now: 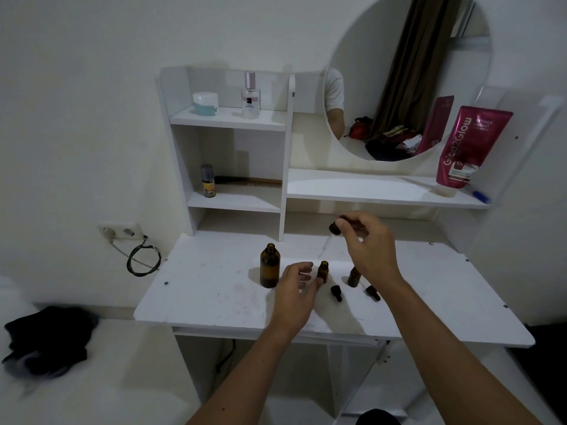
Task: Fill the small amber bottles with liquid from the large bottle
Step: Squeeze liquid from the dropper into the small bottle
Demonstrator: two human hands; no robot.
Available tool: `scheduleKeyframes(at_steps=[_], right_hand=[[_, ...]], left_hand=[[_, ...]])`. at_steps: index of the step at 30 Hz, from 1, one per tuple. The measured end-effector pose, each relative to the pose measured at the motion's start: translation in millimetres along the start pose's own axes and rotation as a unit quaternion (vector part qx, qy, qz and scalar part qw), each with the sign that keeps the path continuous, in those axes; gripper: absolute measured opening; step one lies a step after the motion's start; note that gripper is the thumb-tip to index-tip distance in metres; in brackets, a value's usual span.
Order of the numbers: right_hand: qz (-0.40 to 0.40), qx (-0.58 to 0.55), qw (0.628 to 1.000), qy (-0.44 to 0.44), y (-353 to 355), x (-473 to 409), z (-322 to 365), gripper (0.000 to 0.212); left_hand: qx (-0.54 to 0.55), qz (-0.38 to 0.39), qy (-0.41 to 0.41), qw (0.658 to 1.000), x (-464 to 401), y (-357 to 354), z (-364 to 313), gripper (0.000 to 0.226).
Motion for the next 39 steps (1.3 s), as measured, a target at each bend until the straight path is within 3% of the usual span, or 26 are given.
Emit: scheduleKeyframes(at_steps=[6, 12, 18, 24, 39], right_hand=[[0.02, -0.065, 0.998, -0.008, -17.4, 0.1, 33.1, 0.015], [0.028, -0.117, 0.993, 0.004, -41.1, 1.8, 57.8, 0.016], [0.052, -0.097, 0.994, 0.016, -55.5, 2.0, 61.3, 0.015], [0.058, -0.086, 0.994, 0.021, -65.0, -3.1, 60.4, 0.015], [0.051, -0.021, 0.994, 0.098, -66.9, -1.5, 58.0, 0.012]], left_hand=[[-0.033, -0.031, -0.059, 0.997, 18.2, 60.0, 3.3, 0.018], [-0.082, -0.148, -0.067, 0.983, 3.6, 101.4, 17.0, 0.045], [-0.04, -0.051, -0.014, 0.998, -11.8, 94.3, 26.9, 0.073], [-0.038, -0.03, -0.007, 0.999, -18.5, 94.5, 29.6, 0.051], [-0.039, -0.036, -0.003, 0.999, -18.2, 95.2, 29.2, 0.05]])
Point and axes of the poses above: each hand's wrist, its own x-axis away from the middle knuckle, its own y-axis out of the back of the hand, z = x × y, the point moved 1 cm from there along -x, towards the middle knuckle, and after that the axes turned 9 degrees about -y, right-handed, at the moved point
